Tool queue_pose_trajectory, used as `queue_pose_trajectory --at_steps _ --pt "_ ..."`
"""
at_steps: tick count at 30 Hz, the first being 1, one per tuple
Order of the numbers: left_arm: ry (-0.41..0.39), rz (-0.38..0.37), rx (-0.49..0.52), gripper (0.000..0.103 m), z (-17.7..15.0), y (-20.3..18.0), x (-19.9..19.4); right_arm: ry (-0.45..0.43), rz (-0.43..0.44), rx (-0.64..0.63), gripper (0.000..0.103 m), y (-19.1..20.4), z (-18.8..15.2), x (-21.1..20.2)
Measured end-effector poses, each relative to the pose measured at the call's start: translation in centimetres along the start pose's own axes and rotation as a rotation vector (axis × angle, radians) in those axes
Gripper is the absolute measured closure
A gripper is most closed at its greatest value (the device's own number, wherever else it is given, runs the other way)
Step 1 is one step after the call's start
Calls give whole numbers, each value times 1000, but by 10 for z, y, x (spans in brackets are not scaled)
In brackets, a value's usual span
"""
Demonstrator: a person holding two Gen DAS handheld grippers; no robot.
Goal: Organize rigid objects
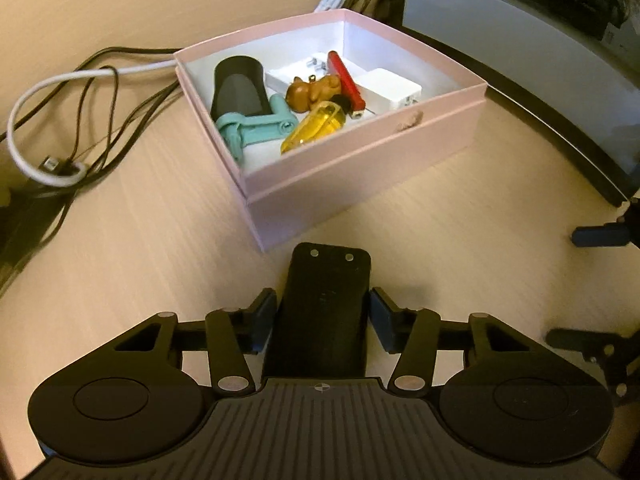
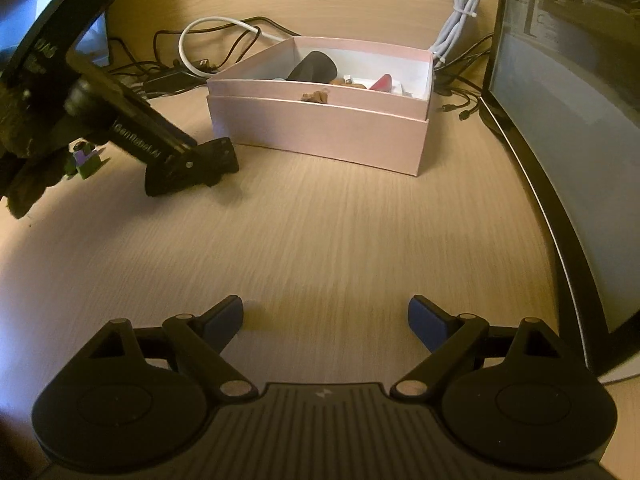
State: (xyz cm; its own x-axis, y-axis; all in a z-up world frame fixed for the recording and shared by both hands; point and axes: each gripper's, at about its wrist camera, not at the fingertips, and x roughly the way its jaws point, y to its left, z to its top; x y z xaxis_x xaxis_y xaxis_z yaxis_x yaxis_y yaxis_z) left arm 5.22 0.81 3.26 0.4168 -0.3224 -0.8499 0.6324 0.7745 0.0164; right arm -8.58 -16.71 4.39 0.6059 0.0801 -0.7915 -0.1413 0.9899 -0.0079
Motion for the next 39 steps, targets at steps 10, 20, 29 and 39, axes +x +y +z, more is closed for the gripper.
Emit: queue_pose_trajectory --at_steps 10,20,29,39 --pt "22 163 -304 48 -86 12 -59 -6 95 14 19 13 38 8" --pt "36 408 -674 48 -215 70 -141 -111 280 -385 19 167 86 46" --pt "-3 393 -653 47 -241 73 -159 -99 246 -388 19 240 107 80" --pt "-69 348 -670 48 -249 76 -160 -16 307 -497 62 259 120 104"
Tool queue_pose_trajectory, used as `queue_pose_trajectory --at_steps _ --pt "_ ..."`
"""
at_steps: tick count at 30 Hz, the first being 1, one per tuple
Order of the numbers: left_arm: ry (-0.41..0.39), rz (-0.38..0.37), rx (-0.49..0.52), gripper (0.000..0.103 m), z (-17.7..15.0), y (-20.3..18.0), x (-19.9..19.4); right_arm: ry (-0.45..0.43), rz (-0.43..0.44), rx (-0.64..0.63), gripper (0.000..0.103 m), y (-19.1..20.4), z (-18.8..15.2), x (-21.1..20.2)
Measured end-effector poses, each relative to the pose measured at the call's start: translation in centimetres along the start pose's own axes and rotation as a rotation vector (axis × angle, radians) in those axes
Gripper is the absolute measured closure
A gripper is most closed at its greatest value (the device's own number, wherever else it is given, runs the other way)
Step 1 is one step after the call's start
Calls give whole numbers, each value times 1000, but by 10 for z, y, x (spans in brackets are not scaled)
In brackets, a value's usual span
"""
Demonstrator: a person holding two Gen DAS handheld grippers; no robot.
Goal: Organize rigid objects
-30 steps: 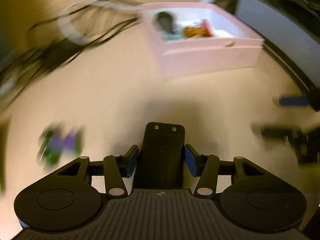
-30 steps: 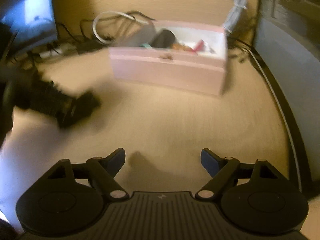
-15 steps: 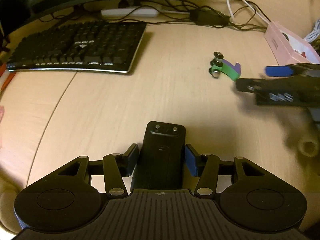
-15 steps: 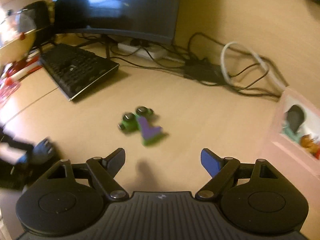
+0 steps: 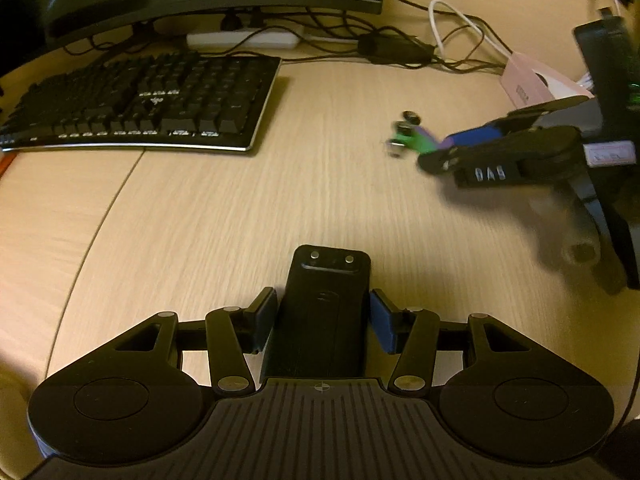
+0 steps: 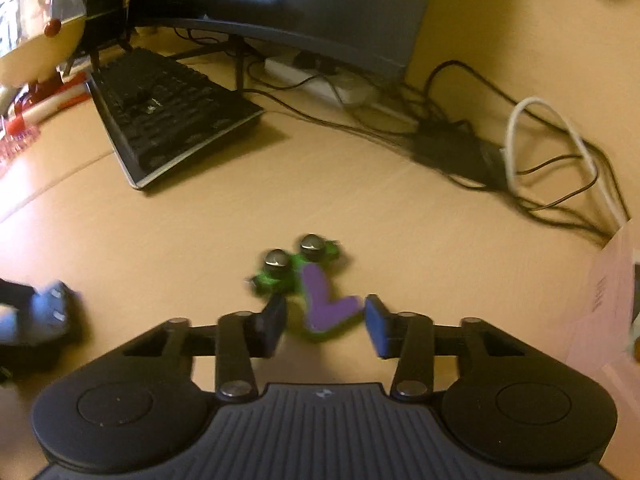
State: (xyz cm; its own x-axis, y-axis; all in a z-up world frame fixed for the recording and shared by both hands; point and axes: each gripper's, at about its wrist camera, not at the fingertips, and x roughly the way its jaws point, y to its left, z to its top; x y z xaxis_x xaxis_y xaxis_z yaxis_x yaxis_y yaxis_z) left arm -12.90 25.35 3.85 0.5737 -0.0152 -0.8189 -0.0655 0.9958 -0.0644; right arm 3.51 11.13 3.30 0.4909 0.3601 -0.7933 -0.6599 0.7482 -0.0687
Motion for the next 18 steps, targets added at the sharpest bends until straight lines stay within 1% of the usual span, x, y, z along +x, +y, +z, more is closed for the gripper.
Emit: queue_pose_trajectory --at_steps 2,4,7,9,14,15,16,18 --pt "-4 -2 -2 48 -1 0 0 1 54 -14 63 11 -3 -6" --pt "-9 1 -1 48 -2 0 0 -16 31 -19 63 18 -4 -8" --pt "-14 3 0 48 -2 0 0 -27 -15 47 63 17 -2 2" --pt "-16 3 -4 48 -2 0 0 -46 -26 85 63 19 -1 6" --pt "-19 11 11 48 -1 -2 1 -81 -35 73 63 30 11 19" --pt "-20 11 17 48 -1 -2 1 -72 -32 79 64 30 16 22" --pt "-21 12 20 48 -1 -2 1 -55 -26 86 75 29 19 23" --pt "-22 8 17 48 -1 -1 1 -33 -12 94 75 29 24 19"
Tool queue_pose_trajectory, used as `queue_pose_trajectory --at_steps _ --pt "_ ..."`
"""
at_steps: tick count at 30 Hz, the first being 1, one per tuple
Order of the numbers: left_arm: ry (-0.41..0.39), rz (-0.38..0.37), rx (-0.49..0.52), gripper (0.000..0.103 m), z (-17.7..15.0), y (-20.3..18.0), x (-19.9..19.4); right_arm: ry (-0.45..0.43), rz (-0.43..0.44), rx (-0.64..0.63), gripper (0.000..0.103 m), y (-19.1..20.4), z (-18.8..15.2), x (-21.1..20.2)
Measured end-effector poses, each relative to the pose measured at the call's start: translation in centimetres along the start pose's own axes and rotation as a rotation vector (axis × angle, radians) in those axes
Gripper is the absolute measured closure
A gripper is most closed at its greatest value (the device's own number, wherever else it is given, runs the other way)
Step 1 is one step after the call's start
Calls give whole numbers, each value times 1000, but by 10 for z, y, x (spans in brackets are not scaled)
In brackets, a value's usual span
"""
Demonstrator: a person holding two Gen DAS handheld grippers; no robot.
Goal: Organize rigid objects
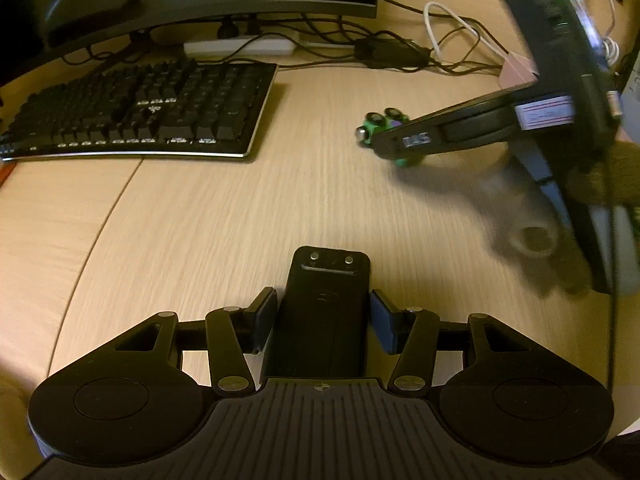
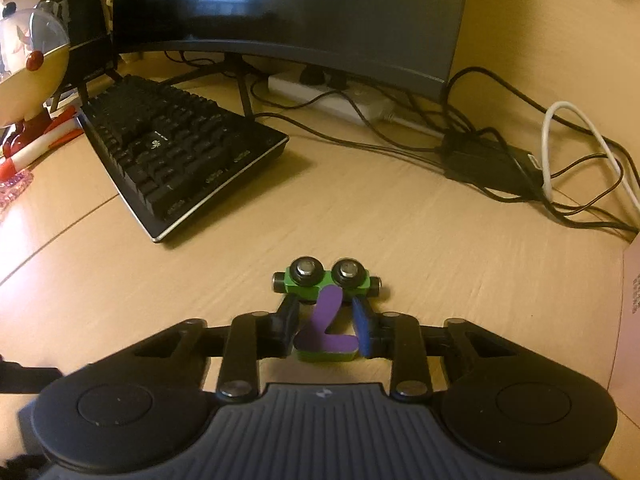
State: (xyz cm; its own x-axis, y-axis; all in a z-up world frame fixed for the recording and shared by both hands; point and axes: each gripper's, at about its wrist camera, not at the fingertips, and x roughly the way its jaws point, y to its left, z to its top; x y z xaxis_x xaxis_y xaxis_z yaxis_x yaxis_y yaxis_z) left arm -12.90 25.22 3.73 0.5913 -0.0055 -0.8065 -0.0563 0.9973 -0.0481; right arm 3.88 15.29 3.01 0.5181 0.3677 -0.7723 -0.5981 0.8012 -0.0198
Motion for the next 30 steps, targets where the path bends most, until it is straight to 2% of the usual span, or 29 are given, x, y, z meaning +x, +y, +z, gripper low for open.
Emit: queue_pose_trajectory --at_steps 3,4,7,10,16,18,20,23,28,30 --pt "-6 -5 -4 48 0 1 0 2 4 7 75 -2 -3 -17" --pt "-9 -6 -2 48 0 1 1 3 5 8 83 -4 -5 -25" --pt "-21 -34 3 49 0 -2 1 10 1 20 91 -12 -14 -47" --pt "-20 -106 29 49 0 -12 1 15 -18 60 98 -24 -28 -71" --pt "1 -237 177 50 9 -55 4 8 -102 123 98 -54 -66 -123" --pt "12 -256 175 50 14 -61 2 13 -128 119 98 -63 -81 -137" --pt "18 -259 146 50 17 -60 0 32 -130 121 97 -68 -93 -146" --pt "14 -224 96 50 22 -54 -5 42 -117 93 96 -62 -101 -145" --pt "-12 -159 32 51 21 -42 -16 47 -6 130 96 -49 -86 -120" --pt "-18 -140 -2 51 18 -38 -17 11 -8 112 96 -39 -76 -115"
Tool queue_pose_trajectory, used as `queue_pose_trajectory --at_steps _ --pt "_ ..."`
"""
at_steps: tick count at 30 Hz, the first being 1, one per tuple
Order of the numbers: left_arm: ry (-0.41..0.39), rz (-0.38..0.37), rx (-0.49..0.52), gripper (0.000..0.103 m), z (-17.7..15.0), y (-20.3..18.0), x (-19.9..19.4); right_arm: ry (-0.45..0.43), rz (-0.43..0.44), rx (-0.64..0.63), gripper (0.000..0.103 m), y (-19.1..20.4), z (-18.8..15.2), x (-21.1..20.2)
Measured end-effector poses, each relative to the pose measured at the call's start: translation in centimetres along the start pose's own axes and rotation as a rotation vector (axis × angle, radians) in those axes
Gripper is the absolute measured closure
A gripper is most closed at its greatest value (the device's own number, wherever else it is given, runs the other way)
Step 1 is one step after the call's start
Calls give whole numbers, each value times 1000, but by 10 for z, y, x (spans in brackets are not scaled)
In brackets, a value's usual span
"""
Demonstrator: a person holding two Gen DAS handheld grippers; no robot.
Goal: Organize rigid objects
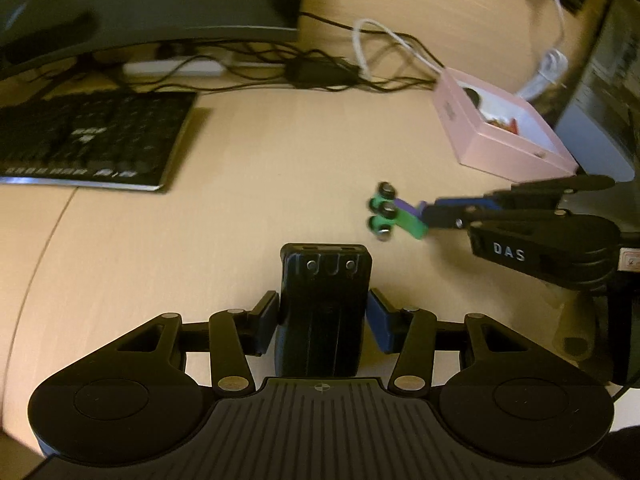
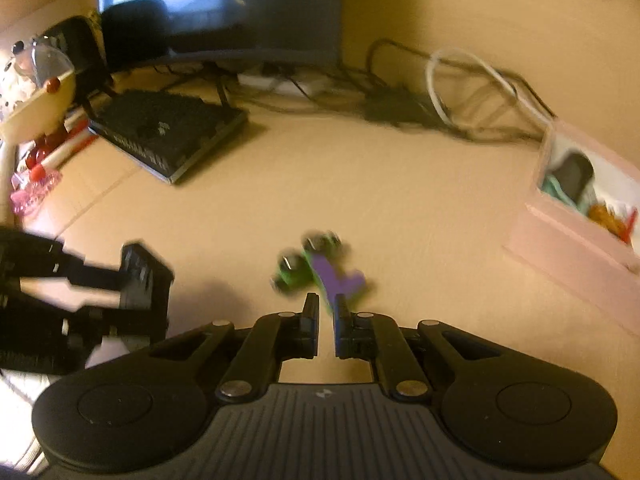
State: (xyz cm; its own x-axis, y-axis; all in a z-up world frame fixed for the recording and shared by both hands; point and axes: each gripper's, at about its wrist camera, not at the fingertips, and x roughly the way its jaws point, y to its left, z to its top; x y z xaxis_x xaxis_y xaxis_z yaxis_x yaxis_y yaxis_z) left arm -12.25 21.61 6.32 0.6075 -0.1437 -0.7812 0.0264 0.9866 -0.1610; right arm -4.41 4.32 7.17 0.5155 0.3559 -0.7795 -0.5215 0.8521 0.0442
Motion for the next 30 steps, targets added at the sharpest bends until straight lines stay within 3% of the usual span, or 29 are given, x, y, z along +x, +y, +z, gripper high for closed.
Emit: queue_pose_trajectory --at_steps 6,9,11,12,14,18,21,22,30 --pt "-25 8 -54 51 -6 6 1 -52 -91 -262 95 21 -4 6" --pt "-18 11 -71 51 -6 6 8 26 -48 -182 94 1 -4 7" --pt "-8 6 -77 51 -7 5 13 66 -3 -106 85 -8 -4 11" --pt "-5 7 -77 51 -8 5 13 89 20 -68 74 -11 -3 15" --pt "8 10 -85 51 -11 6 15 74 44 -3 70 -16 -5 19" --pt "18 11 -111 51 -16 10 17 8 -19 -9 66 -17 -13 25" --pt "18 17 -115 51 -15 9 18 55 9 -80 44 -11 -9 26" --pt "17 20 -115 51 -15 9 18 70 25 -100 41 -11 -8 27" --pt "15 56 -124 51 -15 3 19 38 58 -82 43 -27 7 42"
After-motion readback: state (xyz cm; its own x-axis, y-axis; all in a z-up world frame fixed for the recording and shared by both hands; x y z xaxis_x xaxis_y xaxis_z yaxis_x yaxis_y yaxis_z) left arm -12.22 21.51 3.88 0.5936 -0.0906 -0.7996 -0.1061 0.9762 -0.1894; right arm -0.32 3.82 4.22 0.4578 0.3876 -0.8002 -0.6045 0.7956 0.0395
